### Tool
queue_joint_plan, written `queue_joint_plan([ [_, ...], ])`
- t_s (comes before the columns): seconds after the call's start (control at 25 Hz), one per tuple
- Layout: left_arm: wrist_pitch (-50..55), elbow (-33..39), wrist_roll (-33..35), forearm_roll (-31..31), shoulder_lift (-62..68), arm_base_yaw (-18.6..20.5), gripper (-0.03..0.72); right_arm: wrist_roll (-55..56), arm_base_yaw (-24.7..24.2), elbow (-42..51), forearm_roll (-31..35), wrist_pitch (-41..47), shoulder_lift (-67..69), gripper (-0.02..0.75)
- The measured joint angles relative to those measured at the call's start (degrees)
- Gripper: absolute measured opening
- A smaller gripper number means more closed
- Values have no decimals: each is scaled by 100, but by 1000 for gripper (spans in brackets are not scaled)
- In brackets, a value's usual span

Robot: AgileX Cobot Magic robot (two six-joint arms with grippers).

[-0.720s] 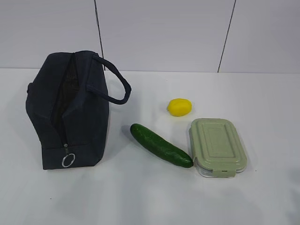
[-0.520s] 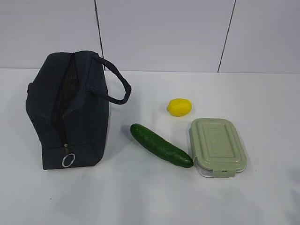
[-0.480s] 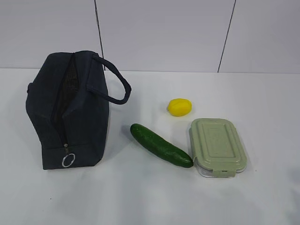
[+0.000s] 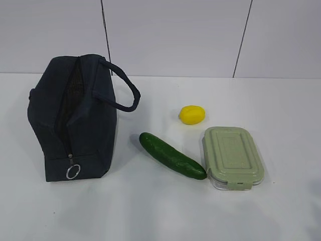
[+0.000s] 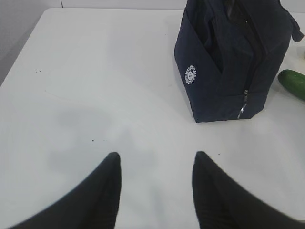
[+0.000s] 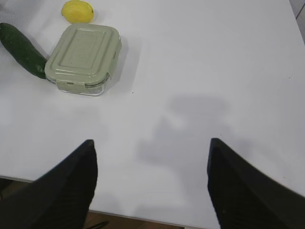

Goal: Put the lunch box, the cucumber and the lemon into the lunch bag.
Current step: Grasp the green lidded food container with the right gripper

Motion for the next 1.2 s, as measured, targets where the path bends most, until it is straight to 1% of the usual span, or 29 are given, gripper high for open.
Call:
queue_joint_plan([
  [1.2, 0, 0, 0, 0, 0, 0, 340, 0, 0, 0, -11, 0, 0, 561],
])
